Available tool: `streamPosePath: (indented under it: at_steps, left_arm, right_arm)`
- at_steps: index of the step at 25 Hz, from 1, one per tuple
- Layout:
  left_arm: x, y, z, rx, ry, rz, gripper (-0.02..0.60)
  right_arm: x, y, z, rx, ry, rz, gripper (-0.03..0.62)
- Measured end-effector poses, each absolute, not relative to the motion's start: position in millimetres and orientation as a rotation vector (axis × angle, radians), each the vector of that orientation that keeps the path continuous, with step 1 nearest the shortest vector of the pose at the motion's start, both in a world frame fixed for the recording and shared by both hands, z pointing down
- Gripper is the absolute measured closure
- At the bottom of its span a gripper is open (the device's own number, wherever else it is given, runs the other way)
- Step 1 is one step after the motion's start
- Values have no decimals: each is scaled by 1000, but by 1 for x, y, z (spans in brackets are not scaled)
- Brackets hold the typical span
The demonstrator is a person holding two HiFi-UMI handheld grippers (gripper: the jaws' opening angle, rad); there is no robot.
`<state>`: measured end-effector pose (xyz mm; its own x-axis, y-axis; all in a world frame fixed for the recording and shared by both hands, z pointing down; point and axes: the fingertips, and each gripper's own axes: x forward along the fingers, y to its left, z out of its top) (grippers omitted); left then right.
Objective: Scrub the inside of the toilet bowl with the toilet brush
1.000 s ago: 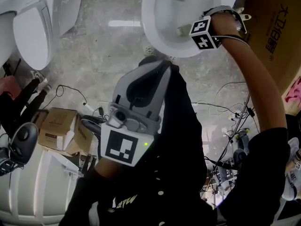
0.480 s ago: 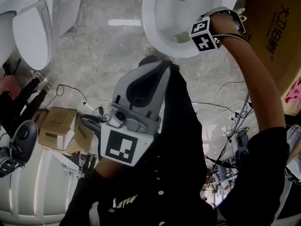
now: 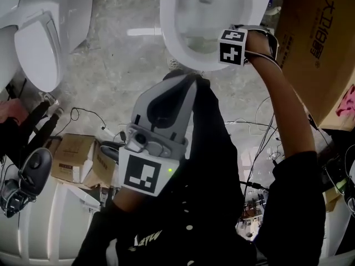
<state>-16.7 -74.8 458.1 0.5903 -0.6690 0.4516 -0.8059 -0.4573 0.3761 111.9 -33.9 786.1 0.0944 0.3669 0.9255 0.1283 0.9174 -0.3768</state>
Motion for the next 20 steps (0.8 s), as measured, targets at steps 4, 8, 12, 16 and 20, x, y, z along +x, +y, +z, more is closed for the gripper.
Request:
streamPosePath:
  at_steps: [4, 8, 12, 16, 20]
  left_arm:
    - [-11, -77, 458, 2268, -1151, 331, 552]
    - [-4, -78, 460, 2270, -1138, 344, 552]
    - [-1, -81, 459, 2277, -1136, 350, 552]
    - [0, -82, 460, 2278, -1135, 354, 552]
    - [2, -80, 462, 2278, -1127, 364, 552]
  right_arm:
    - [105, -28, 788, -261, -1527, 308, 513]
    - [100, -21, 790, -109, -1571, 454, 513]
    - [90, -21, 793, 70, -1614, 620, 513]
    - [79, -27, 798, 229, -1631, 730, 513]
    - [69, -37, 802, 366, -1667, 852, 513]
